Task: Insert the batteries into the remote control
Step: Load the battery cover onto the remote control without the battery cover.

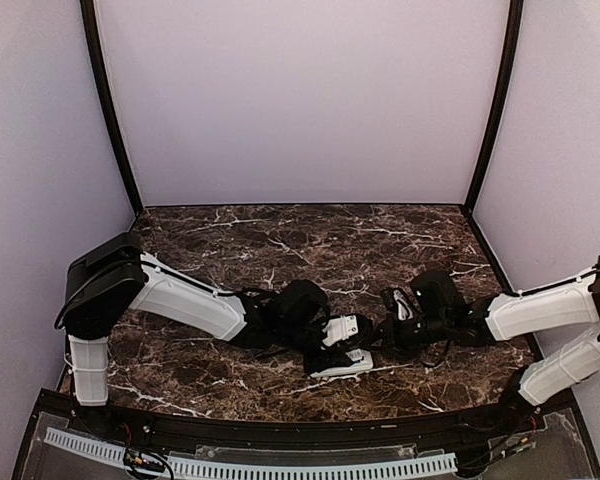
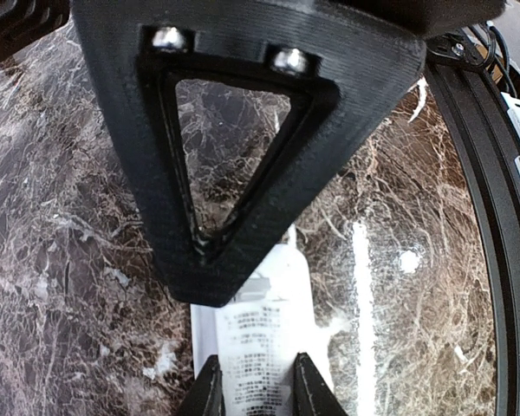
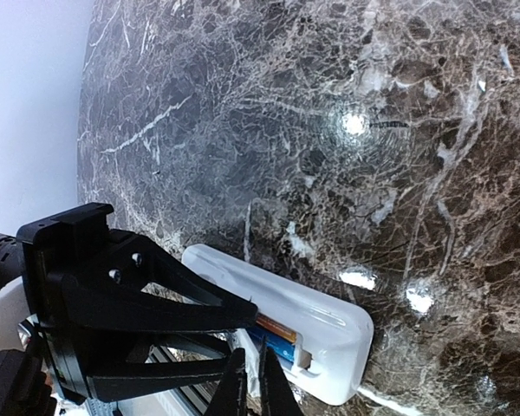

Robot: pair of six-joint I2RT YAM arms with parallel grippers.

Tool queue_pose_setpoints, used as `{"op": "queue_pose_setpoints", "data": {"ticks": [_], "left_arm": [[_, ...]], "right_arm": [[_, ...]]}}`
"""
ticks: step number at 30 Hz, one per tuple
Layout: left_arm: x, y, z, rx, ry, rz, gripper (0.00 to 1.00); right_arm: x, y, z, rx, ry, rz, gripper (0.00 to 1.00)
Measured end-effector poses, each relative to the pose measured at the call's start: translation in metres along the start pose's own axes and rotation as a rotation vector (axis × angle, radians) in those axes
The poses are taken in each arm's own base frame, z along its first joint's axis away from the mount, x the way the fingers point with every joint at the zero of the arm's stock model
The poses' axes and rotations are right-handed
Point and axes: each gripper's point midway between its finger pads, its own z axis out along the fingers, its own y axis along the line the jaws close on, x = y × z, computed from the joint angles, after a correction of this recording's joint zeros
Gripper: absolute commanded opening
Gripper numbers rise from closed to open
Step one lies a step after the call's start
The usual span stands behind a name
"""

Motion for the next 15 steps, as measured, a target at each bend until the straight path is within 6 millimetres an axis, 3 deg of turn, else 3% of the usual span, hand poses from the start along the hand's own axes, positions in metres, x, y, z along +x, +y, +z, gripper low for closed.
{"op": "queue_pose_setpoints", "data": {"ticks": [15], "left_arm": [[0.0003,-0.0004,0.0002,-0.001,0.002,0.004,0.11]], "right_arm": [[0.0026,-0.0037,0.0093,0.03,0.013,-0.004,0.04]]}}
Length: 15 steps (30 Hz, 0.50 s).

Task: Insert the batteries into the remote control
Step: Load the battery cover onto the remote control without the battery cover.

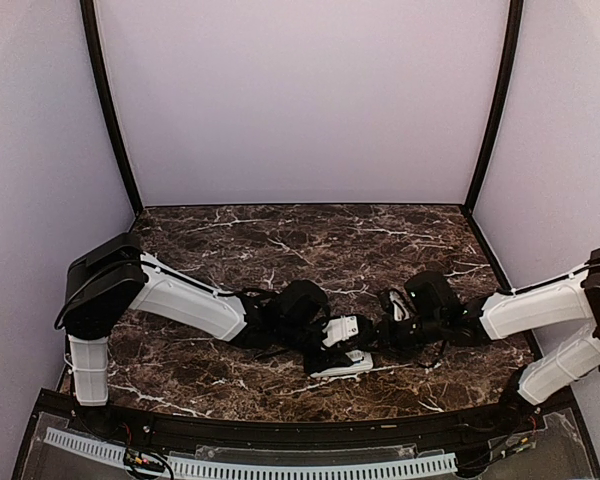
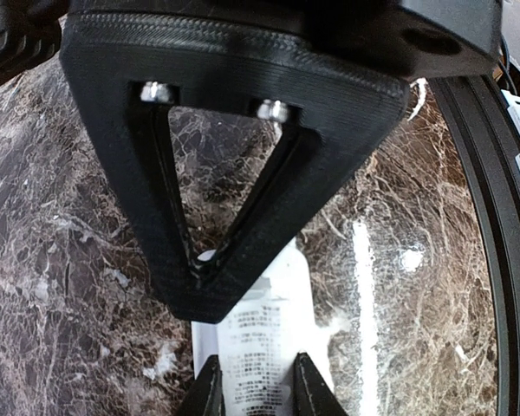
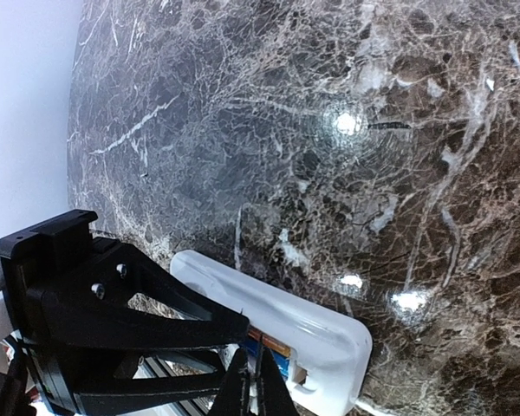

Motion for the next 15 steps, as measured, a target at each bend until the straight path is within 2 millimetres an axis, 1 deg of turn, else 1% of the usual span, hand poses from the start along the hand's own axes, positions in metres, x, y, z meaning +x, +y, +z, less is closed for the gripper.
{"op": "queue_pose_setpoints", "data": {"ticks": [7,15], "left_arm": [[0.0,0.0,0.0,-0.003,0.003,0.004,0.12],[0.0,-0.001,0.001,-0.016,0.031,0.024,0.12]], "right_arm": [[0.0,-0.001,0.0,0.02,0.0,-0.01,0.09],[0.004,-0.004,-0.011,0.069,0.015,-0.035,0.13]]}}
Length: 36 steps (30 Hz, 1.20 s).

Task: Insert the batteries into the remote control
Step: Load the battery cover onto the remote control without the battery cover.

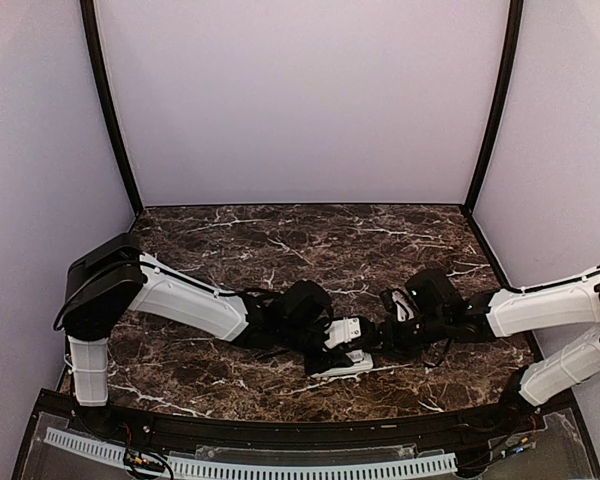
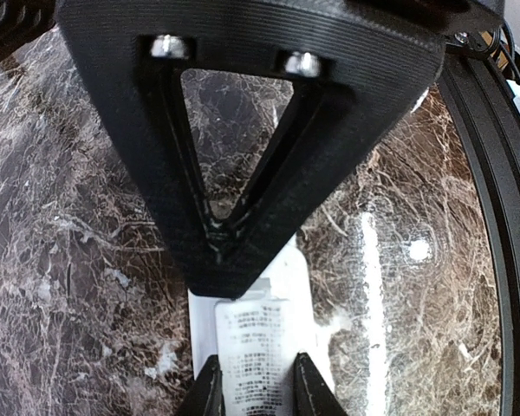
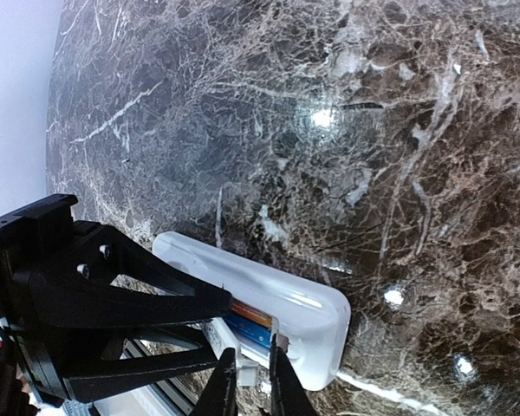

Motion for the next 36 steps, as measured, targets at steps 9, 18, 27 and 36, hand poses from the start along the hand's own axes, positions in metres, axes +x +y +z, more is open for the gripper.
{"op": "queue_pose_setpoints", "data": {"ticks": [9,18,27,36], "left_arm": [[0.0,0.0,-0.0001,-0.002,0.008,0.004,0.14],[0.0,0.0001,-0.0003,-0.002,0.011,0.004,0.14],[0.0001,0.0003,-0.0003,-0.003,0.014,0.003,0.17],[0.0001,0.0003,-0.0001,0.001,0.025,-0.001,0.23]], "right_arm": [[0.0018,0.001,0.0,-0.006,0.011,-0.007,0.13],[0.0021,0.0038,0.0013,-0.022,0.017,-0.016,0.1],[0.0029,0.0032,0.0014,-0.026,0.015,-0.015,0.08],[0.0029,0.0017,0.0048,-0.026,0.016,-0.006,0.06]]}}
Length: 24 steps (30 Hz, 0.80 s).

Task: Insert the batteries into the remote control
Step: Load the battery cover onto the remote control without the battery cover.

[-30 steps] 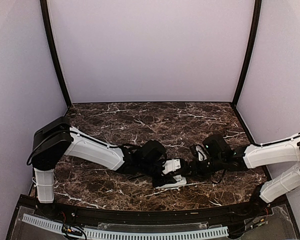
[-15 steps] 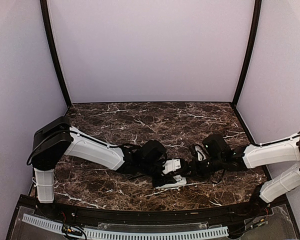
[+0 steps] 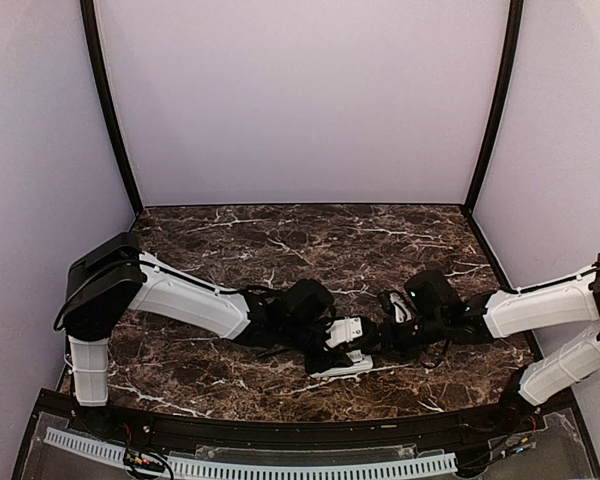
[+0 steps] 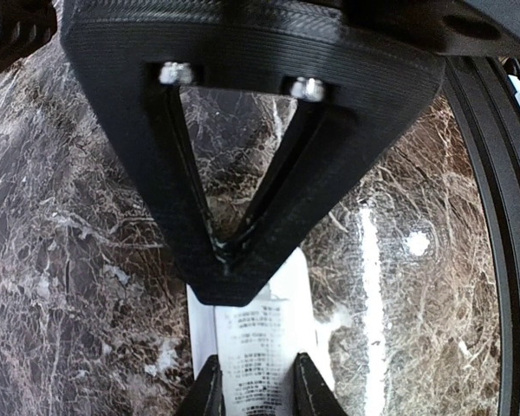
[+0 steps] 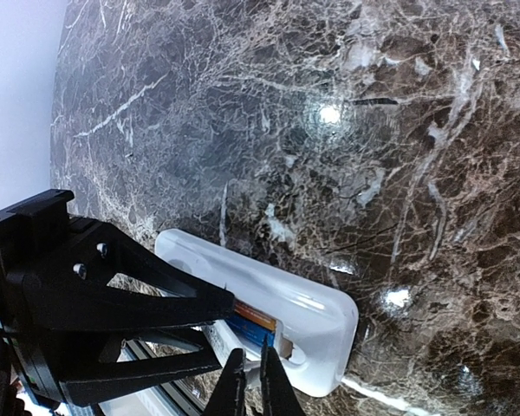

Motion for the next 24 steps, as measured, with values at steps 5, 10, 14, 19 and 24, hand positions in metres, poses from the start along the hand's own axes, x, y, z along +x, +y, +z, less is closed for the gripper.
{"op": "queue_pose_setpoints", "data": {"ticks": [5,10,14,19,24], "left_arm": [[0.0002,0.0,0.0002,0.002,0.006,-0.002,0.25],[-0.0002,0.0002,0.0005,0.002,0.006,-0.001,0.3],[0.0012,0.0002,0.0024,0.004,0.011,-0.001,0.33],[0.0025,0.0,0.0029,0.006,0.016,-0.003,0.35],[0.0037,-0.0006,0.003,0.008,0.021,-0.004,0.42]], "right_arm": [[0.0001,-0.0007,0.0004,-0.002,-0.004,0.001,0.06],[0.0005,-0.0024,0.0015,-0.004,-0.007,0.001,0.06],[0.0049,-0.0084,0.0062,0.009,0.009,0.01,0.06],[0.0057,-0.0096,0.0077,0.009,0.011,0.01,0.06],[0.0058,-0.0098,0.0077,0.009,0.01,0.01,0.06]]}}
